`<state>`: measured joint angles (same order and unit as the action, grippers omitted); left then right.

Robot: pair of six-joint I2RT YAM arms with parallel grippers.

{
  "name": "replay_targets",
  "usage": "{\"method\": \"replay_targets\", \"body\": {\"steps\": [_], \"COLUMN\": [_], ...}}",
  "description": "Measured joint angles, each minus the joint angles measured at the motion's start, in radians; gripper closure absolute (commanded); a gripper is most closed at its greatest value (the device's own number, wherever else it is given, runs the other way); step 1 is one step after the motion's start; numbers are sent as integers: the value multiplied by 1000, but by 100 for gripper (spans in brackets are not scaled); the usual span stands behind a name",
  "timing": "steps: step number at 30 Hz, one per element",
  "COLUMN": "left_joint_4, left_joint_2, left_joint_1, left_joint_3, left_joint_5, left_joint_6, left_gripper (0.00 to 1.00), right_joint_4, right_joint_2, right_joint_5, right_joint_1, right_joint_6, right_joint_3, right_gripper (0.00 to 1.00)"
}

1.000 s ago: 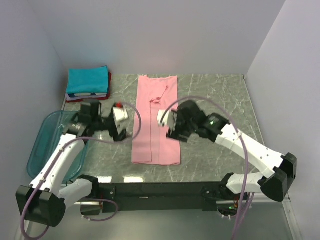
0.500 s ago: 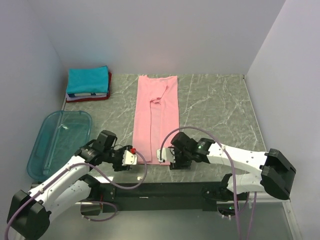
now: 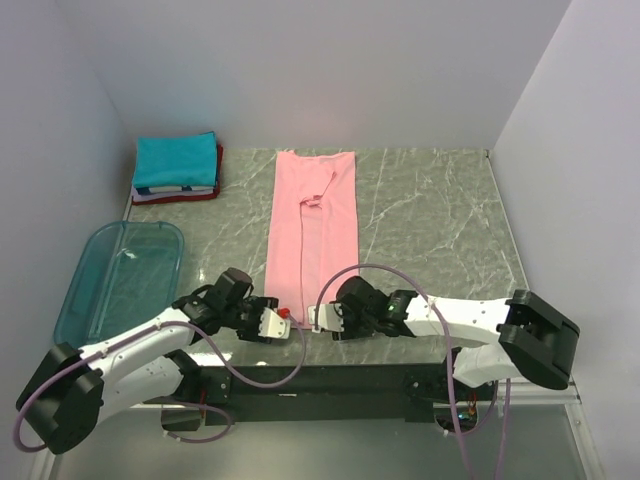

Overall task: Fold and stack the t-shirts
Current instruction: Fold the tshirt

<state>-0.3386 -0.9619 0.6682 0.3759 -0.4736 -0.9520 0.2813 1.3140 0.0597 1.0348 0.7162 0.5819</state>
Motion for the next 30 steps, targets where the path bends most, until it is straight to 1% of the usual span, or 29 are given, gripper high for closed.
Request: {"method": "replay_targets", "body": {"steps": [3, 4, 6, 7, 8, 9, 11, 12, 13, 16, 21, 25, 30], "left_joint_4": [42, 55, 88, 106, 119, 129, 139, 138, 136, 102, -27, -125, -188], "left_joint_2": [-32, -43, -64, -74, -80, -85, -87, -88, -88, -88, -23, 6, -5], "left_joint_1": [14, 17, 22, 23, 25, 25, 26, 26, 26, 25, 30, 35, 11], "left_joint_3": [-13, -19, -20, -20, -21, -25, -32, -32, -32, -20, 13, 78, 145], "left_joint_5": [35, 51, 64, 72, 79, 87, 97, 100, 101, 91, 26, -26, -54], "left_joint_6": [0, -1, -3, -6, -6, -11, -21, -24, -25, -28, -29, -2, 19], "left_gripper": [46, 51, 57, 67, 75, 81, 92, 98, 100, 100, 100, 100, 100], "right_joint_4": [-32, -42, -58, -64, -70, -73, -78, -78, -78, -64, 34, 91, 120], "right_joint_2": [13, 17, 26, 30, 34, 37, 42, 42, 42, 32, -50, -133, -146], "right_joint_5": [-15, -18, -26, -30, -34, -37, -41, -43, -44, -41, -4, 16, 28], "right_joint_1": [0, 0, 0, 0, 0, 1, 1, 1, 1, 1, 4, 5, -28], "right_joint_6": [8, 10, 16, 18, 21, 22, 28, 27, 26, 19, -25, -56, -59], "right_joint_3": [-3, -4, -8, -8, -8, -8, -9, -9, -9, -9, -9, -1, 26], "right_gripper": [58, 63, 67, 73, 77, 87, 99, 100, 100, 100, 100, 100, 100]}}
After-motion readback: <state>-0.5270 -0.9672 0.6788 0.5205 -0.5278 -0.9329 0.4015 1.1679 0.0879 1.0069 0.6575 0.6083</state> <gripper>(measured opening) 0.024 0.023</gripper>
